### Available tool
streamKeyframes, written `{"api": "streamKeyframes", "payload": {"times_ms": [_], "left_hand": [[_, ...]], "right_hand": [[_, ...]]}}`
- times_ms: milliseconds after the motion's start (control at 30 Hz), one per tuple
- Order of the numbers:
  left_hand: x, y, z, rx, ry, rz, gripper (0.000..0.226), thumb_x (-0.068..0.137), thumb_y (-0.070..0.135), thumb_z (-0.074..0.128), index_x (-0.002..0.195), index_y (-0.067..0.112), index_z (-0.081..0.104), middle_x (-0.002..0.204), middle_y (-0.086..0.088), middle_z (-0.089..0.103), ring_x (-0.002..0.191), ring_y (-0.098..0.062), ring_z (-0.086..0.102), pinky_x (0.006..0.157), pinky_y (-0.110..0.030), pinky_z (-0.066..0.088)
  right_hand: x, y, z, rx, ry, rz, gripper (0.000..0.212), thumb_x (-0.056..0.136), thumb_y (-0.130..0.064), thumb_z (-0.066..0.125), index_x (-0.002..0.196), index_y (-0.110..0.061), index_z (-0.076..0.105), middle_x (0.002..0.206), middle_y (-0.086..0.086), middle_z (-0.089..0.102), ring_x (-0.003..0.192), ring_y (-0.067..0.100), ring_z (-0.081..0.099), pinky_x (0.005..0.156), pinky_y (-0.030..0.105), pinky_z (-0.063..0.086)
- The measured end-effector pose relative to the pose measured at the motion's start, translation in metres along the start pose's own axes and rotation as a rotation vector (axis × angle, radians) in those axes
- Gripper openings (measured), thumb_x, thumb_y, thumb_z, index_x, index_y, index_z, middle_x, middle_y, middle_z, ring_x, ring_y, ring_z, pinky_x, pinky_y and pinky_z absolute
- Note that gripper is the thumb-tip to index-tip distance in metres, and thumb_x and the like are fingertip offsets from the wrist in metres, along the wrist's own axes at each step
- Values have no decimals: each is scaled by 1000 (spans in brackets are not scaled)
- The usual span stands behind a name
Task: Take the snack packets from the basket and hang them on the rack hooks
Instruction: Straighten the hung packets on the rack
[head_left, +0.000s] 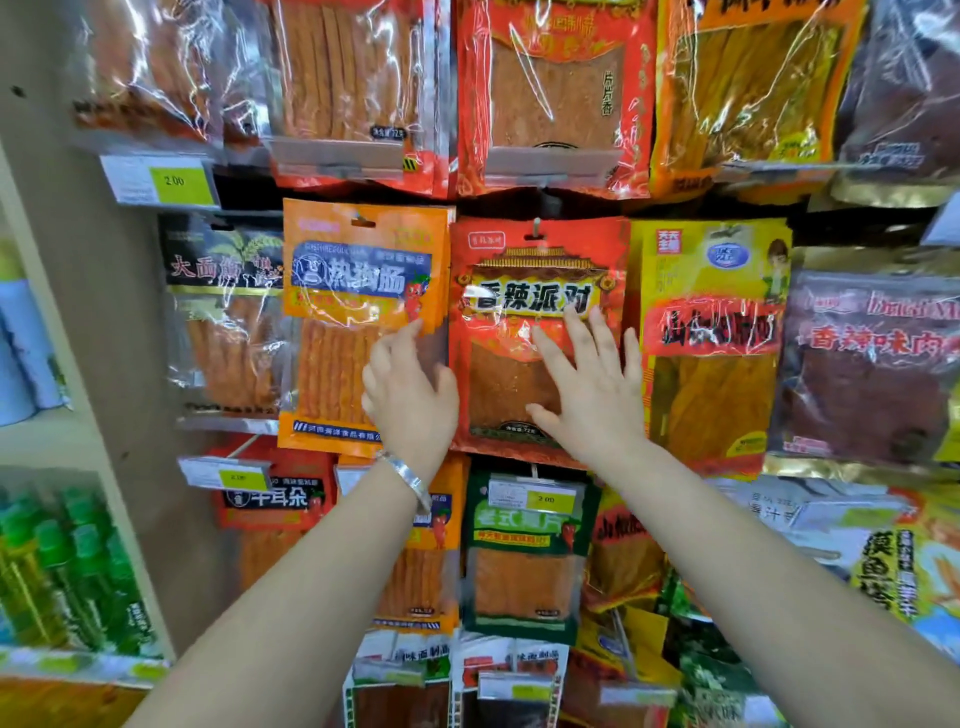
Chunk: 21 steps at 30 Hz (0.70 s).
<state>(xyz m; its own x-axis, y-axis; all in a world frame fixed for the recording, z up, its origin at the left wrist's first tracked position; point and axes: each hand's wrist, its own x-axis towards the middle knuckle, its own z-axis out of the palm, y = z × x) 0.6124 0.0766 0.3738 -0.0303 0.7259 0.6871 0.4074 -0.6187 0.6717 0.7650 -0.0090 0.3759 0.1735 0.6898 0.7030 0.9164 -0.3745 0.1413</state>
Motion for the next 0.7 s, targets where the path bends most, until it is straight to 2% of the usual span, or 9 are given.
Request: {"api": "streamKeyframes", "payload": {"times_ms": [100,200,267,367,433,567,667,700], "left_hand": [[-5,-6,-1,76,-38,-29,56,88,14,53,140,27,39,136,-5,41,126,-31,35,100,-51,31],[-3,-11,1,111,-52,-28,66,89,14,51,148,28,26,136,-6,38,121,-31,36,98,-51,33],[0,-15,4,78,-102,13,70,89,13,50,151,26,19,133,-8,35,119,-31,34,93,-42,34],[7,-16,10,-23,-191,48,69,91,10,47,151,22,17,131,-8,33,119,-29,31,83,-18,20],[11,-13,15,-65,-210,36,70,91,9,48,152,20,16,129,-8,34,119,-28,30,79,-11,16],[6,-7,15,-92,-178,-14,67,90,12,50,150,21,22,133,-10,35,122,-29,33,86,-25,26],[-1,0,13,-141,-132,7,55,86,9,53,140,11,40,130,-14,44,120,-30,42,104,-38,33],[-5,4,14,-158,-146,30,53,85,7,54,137,9,43,126,-14,46,118,-29,44,105,-41,33]], "right_hand": [[1,-3,4,1,-18,-3,85,78,-50,67,148,-32,22,159,9,6,146,27,1,115,48,-1],[4,2,6,14,-25,-25,83,79,-42,70,147,-30,24,159,9,6,146,28,2,115,44,0],[3,7,6,27,-31,-36,83,80,-36,72,148,-28,25,159,10,8,146,29,3,115,42,4],[0,13,5,44,-33,-37,80,80,-28,72,147,-24,28,158,11,11,146,32,8,115,45,17],[-1,13,3,57,-29,-44,77,81,-23,70,147,-23,30,158,12,12,145,32,8,114,46,18],[-3,13,-4,130,-17,-62,64,86,-14,62,144,-20,36,157,10,16,146,29,9,114,44,19],[-8,16,-13,246,44,-79,50,87,-11,59,136,-15,48,150,12,33,141,31,24,109,45,30],[-11,18,-17,288,82,-74,45,87,-11,59,132,-14,53,146,12,40,138,32,30,106,46,34]]}}
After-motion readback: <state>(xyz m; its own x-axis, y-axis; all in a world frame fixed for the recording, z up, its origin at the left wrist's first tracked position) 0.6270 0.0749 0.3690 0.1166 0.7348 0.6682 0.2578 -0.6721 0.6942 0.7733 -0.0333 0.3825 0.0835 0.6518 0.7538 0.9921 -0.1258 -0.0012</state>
